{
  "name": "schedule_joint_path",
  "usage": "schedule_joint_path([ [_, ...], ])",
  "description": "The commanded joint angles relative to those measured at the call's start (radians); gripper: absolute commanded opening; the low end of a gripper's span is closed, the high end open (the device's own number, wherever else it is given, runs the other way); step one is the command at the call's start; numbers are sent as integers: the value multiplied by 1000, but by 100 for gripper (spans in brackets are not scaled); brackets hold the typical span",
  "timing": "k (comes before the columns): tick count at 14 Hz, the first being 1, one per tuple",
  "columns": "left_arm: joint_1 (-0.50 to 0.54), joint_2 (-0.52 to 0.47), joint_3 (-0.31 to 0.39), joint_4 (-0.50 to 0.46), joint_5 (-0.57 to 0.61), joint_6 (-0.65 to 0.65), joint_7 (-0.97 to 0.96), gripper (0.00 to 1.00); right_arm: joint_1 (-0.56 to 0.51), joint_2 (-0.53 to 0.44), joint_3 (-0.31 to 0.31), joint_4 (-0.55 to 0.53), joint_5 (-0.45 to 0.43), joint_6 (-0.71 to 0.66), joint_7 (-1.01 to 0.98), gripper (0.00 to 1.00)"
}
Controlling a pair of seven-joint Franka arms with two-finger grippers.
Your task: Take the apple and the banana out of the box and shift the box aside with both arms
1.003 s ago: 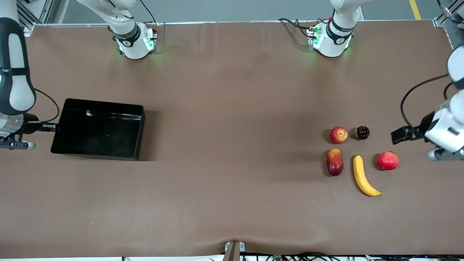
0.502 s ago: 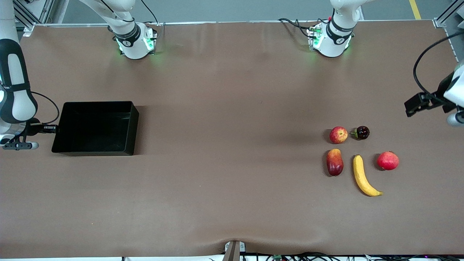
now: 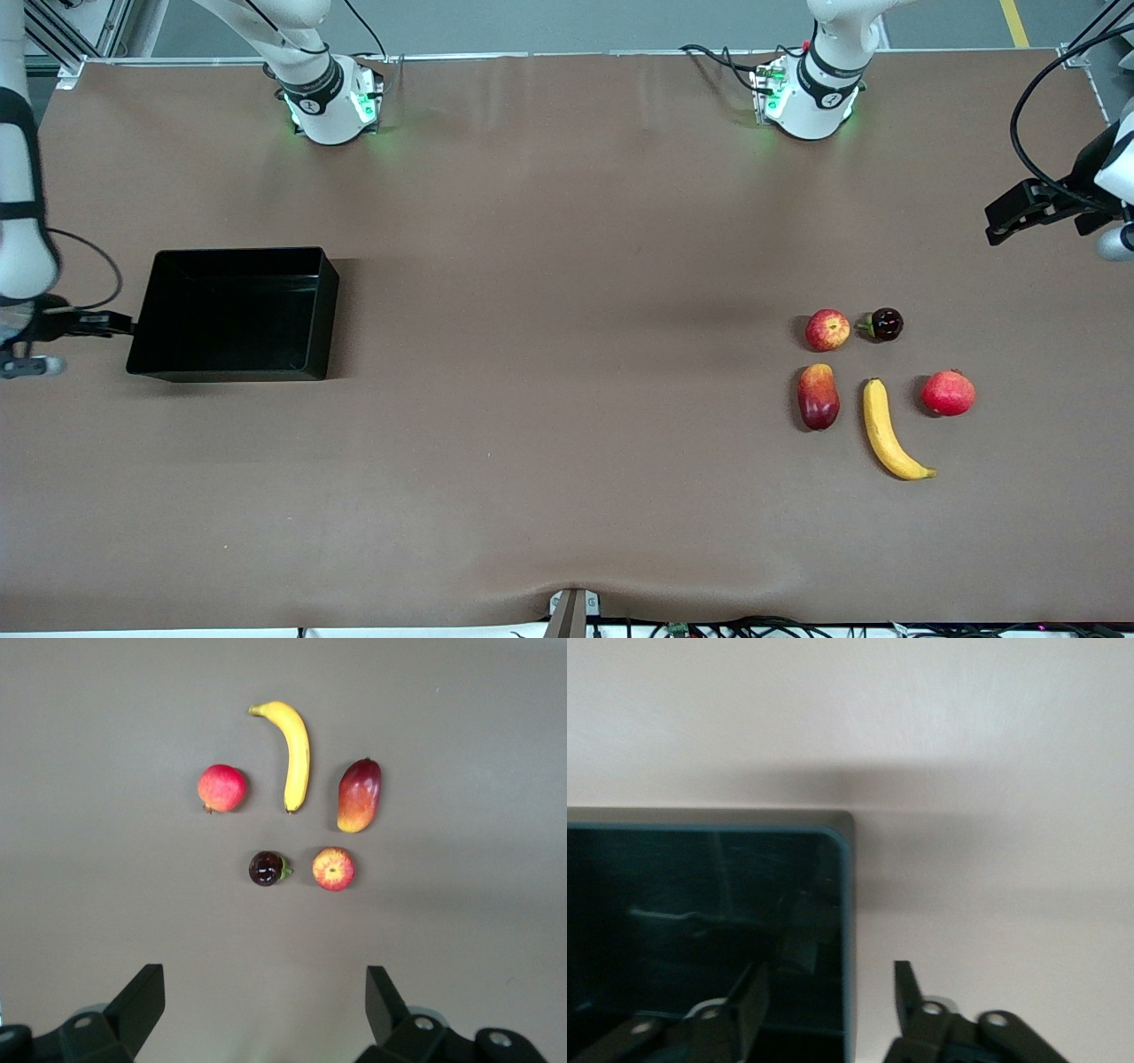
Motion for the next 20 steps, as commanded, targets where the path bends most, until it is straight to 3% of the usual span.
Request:
schedule_joint_path([
  [1, 27, -52, -4, -27, -30, -28, 9, 100, 18, 7, 23, 183, 12, -165, -15, 100],
  [4, 37, -68, -4, -24, -30, -46, 14, 100, 50, 11, 58, 352, -10, -184, -18, 100],
  [8, 25, -77, -1, -21, -22, -48, 92, 100, 68, 28, 58, 441, -33, -74, -18, 100],
  [9, 2, -98, 31, -35, -28, -48, 86, 100, 84, 24, 60, 466, -32, -84, -23, 100],
  [12, -178, -152, 209, -111, -31, -62, 65, 100, 84, -33, 64, 460, -12, -193, -22, 100],
  [14, -263, -197, 292, -162, -56, -62, 16, 100, 67, -58, 58, 454, 32, -318, -18, 100],
  [16, -274, -206, 315, -176, -77, -63, -4, 100, 47, -87, 58, 448, 58, -447, -25, 100],
  [20, -265, -183, 315, -138, -79, -65, -69, 100, 64, -166, 58, 396, 46, -486, -18, 100],
])
